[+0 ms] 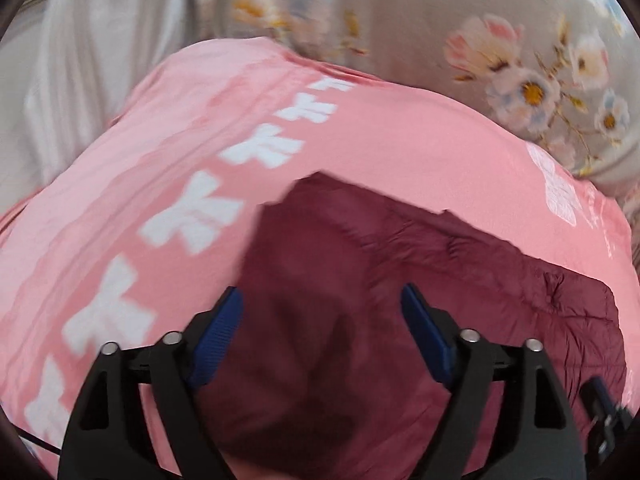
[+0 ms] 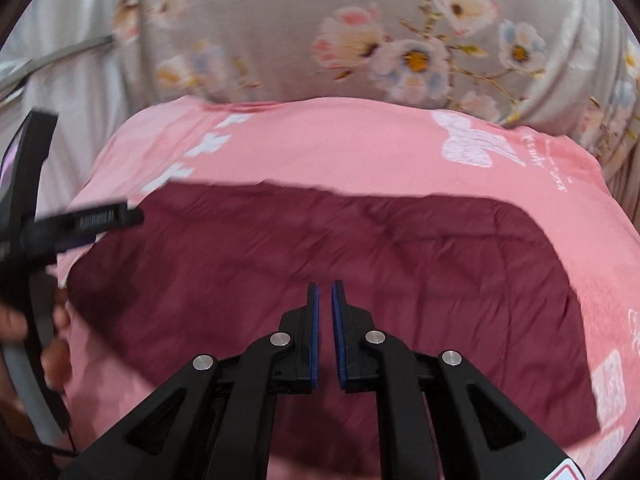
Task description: Fold large clothes
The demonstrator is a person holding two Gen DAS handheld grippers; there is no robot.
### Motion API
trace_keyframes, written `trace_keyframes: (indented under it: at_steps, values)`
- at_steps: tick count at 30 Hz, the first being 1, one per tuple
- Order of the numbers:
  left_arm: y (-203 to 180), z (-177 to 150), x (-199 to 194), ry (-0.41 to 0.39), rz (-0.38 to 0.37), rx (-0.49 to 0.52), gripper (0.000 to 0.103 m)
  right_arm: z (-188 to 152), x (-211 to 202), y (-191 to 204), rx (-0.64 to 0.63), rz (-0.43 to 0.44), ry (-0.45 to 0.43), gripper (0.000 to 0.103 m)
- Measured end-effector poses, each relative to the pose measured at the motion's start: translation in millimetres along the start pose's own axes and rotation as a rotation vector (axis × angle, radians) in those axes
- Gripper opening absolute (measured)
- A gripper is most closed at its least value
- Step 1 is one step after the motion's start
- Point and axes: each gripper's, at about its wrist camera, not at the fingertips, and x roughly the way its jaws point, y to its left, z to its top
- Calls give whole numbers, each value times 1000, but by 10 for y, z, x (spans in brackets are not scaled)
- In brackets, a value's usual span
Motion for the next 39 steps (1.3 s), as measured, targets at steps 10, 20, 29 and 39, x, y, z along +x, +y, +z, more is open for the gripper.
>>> trace_keyframes:
  at_steps: [10,20,29,39]
  values:
    - [996,-531,178,164,-98,-279,86,-403,61,220,78,9,43,10]
    - [859,-495,332,142,-94,-297,98,-465,276,181,104,1,113,8]
    - [614,-455,351,147,-143,-280,68,-450,282,176,95,-6,125,8]
    - [398,-254,-426,44,-333,-204,12,-468,149,7,168,65,112,7]
